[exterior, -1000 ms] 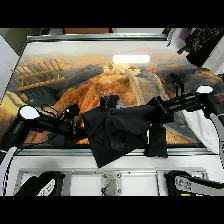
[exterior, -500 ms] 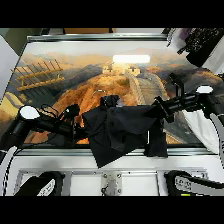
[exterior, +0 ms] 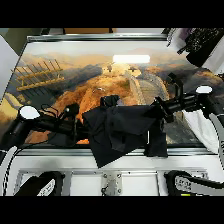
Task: Fold the clothes and pants, and hang the long-sleeved shirts on hangers.
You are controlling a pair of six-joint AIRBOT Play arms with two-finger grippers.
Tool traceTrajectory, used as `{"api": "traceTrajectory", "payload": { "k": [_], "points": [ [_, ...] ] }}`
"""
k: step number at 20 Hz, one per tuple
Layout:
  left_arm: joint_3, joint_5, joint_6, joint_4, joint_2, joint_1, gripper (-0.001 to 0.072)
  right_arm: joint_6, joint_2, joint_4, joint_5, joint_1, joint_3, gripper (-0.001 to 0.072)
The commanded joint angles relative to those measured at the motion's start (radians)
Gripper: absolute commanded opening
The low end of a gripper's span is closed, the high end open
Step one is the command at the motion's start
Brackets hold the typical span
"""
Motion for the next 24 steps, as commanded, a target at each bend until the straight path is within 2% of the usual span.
{"api": "traceTrajectory", "payload": {
  "k": [1,5,9,14,17,20,21,24],
  "points": [
    [0.000,0.000,-0.073,0.039,0.000,0.002,0.0380,-0.008,0.000,0.000,0.004,-0.003,0.001,0.0010],
    [0.002,0.068,-0.168,0.035,0.001,0.002,0.0380,-0.007,0.000,0.000,0.004,-0.003,0.002,0.0009],
    [0.048,0.071,-0.298,0.035,0.001,0.050,0.0381,-0.006,0.000,0.000,0.003,-0.003,0.002,0.0009],
    [0.117,0.047,-0.357,0.038,0.001,0.179,0.0380,-0.006,0.002,0.001,0.003,-0.003,0.002,0.0009],
    [0.192,0.058,-0.469,0.037,0.019,0.286,0.0380,-0.004,0.035,0.008,-0.003,-0.013,0.004,0.0008],
    [0.234,0.093,-0.540,0.039,0.097,0.370,0.0379,-0.004,0.091,0.053,-0.016,-0.064,0.004,0.0008],
    [0.232,0.109,-0.601,0.051,0.132,0.386,0.0378,-0.003,0.114,0.052,-0.038,-0.084,0.004,0.0008],
    [0.157,0.207,-0.885,0.163,0.242,0.357,0.0378,-0.003,0.179,0.053,-0.066,-0.130,0.004,0.0008]
  ]
}}
